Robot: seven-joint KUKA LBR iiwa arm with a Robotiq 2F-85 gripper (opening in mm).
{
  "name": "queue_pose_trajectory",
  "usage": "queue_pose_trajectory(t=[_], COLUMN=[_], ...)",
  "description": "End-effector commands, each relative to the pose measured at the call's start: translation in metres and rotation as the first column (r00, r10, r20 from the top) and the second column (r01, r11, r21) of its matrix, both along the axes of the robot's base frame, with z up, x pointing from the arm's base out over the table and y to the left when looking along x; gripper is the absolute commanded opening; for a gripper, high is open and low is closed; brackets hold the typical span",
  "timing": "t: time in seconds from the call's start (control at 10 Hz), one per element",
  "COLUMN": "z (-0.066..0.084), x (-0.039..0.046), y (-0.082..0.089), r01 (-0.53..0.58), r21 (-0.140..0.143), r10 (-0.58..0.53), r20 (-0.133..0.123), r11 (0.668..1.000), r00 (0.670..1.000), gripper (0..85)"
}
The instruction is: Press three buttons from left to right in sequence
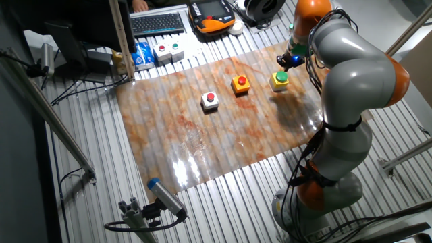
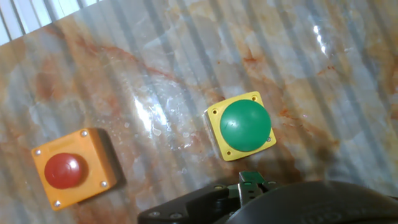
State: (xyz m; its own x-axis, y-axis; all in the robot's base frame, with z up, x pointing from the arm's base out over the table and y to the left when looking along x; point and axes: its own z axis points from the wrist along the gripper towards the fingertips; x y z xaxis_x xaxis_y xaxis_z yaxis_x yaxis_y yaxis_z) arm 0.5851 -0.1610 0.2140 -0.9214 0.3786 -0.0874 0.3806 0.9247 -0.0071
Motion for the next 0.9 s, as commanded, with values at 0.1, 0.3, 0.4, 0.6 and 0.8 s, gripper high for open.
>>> queue_pose_trajectory(t=[0.1, 0.3, 0.4, 0.6, 0.8], z=[-0.001, -0.001, -0.002, -0.007, -0.014], x=[0.0016, 0.0044, 0.0075, 0.0138, 0.0174], y=[-0.005, -0.012, -0.017, -0.030, -0.032], r01=[0.006, -0.004, -0.015, -0.035, -0.038], r21=[0.054, 0.061, 0.072, 0.070, 0.056], r10=[-0.006, 0.004, 0.015, 0.035, 0.037], r20=[0.005, 0.005, 0.003, 0.008, 0.010], r11=[0.999, 0.998, 0.997, 0.997, 0.998], r00=[1.000, 1.000, 1.000, 0.999, 0.999], gripper=[0.0, 0.0, 0.0, 0.0, 0.0])
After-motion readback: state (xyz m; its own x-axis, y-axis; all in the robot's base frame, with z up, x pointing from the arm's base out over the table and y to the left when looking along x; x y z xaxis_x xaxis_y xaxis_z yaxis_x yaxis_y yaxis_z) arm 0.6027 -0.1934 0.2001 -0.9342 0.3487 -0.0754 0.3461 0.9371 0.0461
